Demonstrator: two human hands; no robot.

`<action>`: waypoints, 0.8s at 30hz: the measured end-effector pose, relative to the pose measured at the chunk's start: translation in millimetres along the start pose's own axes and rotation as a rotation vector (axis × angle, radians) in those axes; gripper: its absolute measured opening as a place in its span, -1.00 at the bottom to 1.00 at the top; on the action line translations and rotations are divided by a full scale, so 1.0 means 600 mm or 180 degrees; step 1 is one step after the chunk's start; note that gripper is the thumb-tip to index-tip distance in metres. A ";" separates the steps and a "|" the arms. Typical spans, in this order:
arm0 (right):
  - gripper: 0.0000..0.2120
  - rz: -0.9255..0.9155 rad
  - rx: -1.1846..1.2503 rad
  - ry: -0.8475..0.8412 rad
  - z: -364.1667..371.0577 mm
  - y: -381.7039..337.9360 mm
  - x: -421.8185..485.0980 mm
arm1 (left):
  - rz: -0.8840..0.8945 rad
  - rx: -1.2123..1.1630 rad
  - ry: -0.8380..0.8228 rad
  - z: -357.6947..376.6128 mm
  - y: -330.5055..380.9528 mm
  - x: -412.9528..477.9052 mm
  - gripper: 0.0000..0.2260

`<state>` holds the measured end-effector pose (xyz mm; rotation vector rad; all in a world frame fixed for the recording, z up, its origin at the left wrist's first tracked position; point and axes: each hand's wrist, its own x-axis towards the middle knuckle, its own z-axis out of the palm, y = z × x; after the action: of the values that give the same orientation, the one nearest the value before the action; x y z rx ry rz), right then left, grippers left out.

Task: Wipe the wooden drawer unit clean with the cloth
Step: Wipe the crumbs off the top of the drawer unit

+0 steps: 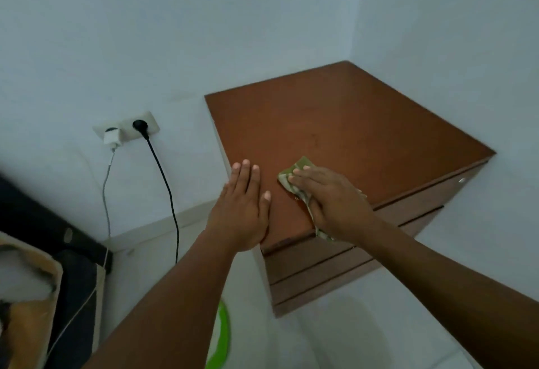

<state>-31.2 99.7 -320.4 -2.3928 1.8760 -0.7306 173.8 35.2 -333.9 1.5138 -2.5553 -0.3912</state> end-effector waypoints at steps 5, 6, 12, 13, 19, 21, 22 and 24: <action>-0.53 0.0146 -0.0011 0.0218 0.009 -0.002 -0.005 | -0.0024 0.0423 -0.0175 -0.016 0.009 0.007 -0.42; -0.56 0.0181 -0.0024 0.0298 0.011 -0.002 -0.008 | -0.0042 0.0496 -0.0198 -0.018 0.013 0.008 -0.42; -0.71 -0.0171 -0.0389 0.1150 0.028 -0.011 -0.105 | 0.0253 0.0709 0.0090 -0.022 0.049 -0.020 -0.51; -0.73 -0.0222 -0.0402 0.1252 0.033 -0.010 -0.128 | 0.0325 0.0646 0.0117 -0.018 0.058 -0.032 -0.52; -0.64 -0.0007 -0.0141 0.2007 -0.001 0.014 -0.169 | 0.0524 0.0351 0.0626 0.028 0.074 -0.072 -0.53; -0.64 0.0254 -0.0101 0.2180 0.009 0.022 -0.154 | 0.0540 0.0352 0.0811 0.033 0.070 -0.067 -0.53; -0.63 0.0262 -0.0102 0.2048 0.026 0.019 -0.150 | 0.0544 0.0354 0.0838 0.035 0.068 -0.066 -0.53; -0.60 0.0230 -0.0156 0.1876 0.070 0.014 -0.152 | 0.0565 0.0347 0.0851 0.037 0.066 -0.064 -0.53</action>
<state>-39.2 169.9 -392.0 -2.2836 2.1630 -1.5312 153.6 90.2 -343.3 1.2592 -2.5027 -0.0248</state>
